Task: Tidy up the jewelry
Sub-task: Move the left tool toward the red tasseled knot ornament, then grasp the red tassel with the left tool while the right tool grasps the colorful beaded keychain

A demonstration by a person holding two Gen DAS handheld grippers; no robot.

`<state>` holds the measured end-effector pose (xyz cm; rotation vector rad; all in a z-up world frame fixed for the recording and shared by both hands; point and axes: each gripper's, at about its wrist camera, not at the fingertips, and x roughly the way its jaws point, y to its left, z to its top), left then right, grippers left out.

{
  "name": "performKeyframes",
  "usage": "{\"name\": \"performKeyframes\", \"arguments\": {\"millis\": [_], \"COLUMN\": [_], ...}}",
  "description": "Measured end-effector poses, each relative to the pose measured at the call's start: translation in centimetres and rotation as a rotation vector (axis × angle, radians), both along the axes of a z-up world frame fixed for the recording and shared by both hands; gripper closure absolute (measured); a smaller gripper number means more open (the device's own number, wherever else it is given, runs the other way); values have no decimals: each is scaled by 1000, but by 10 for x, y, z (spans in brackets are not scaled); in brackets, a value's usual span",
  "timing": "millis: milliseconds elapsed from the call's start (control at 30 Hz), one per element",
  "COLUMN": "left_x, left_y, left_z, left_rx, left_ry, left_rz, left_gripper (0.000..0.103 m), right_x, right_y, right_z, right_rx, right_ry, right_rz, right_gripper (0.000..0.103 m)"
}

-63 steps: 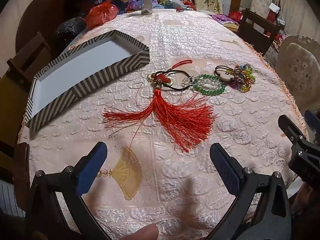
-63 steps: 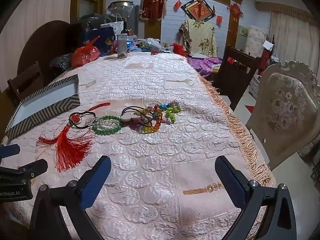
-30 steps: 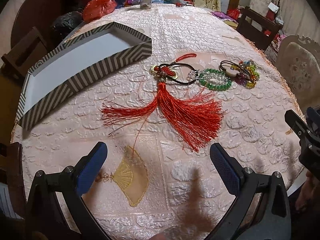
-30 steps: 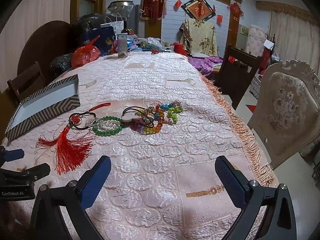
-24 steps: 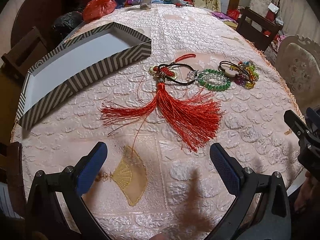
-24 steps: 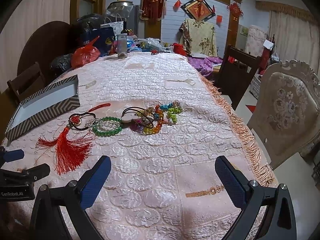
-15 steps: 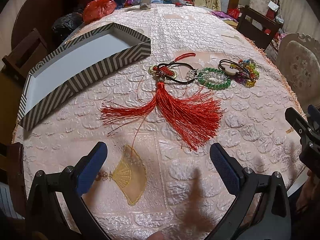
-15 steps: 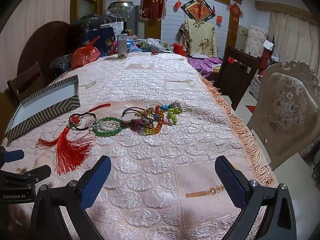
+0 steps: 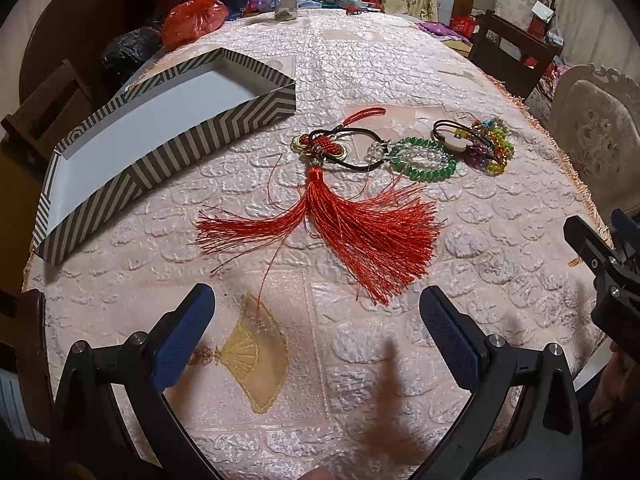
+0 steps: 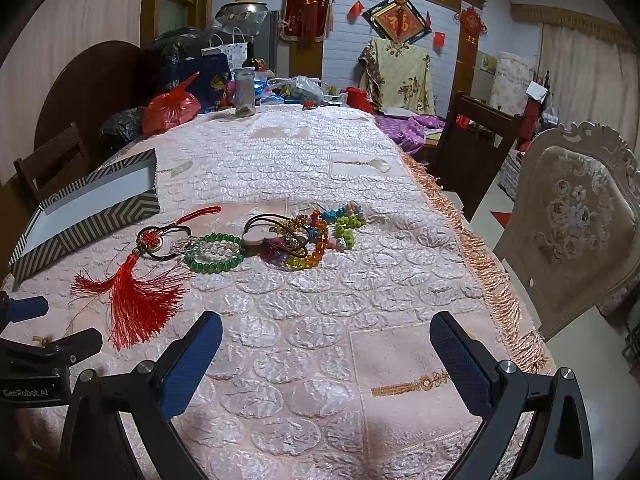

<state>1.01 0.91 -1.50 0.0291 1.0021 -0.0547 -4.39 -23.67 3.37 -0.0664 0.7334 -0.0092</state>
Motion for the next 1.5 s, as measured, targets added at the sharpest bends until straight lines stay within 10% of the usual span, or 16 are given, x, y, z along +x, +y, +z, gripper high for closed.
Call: {"name": "performKeyframes", "arguments": {"millis": [800,1500], "left_x": [3,98], "left_y": [7,0], "left_z": [-3,-27], "left_rx": [-33,-81], "left_ry": [0,55], "left_rz": [-11,-105], "left_gripper": [1,9], "right_x": [1,10], "right_y": [2,-9], "right_z": [-2,-8], "right_rx": [0,16], "right_ry": [-3,25], "right_rz": [4,-17], "right_gripper": [0,0]}}
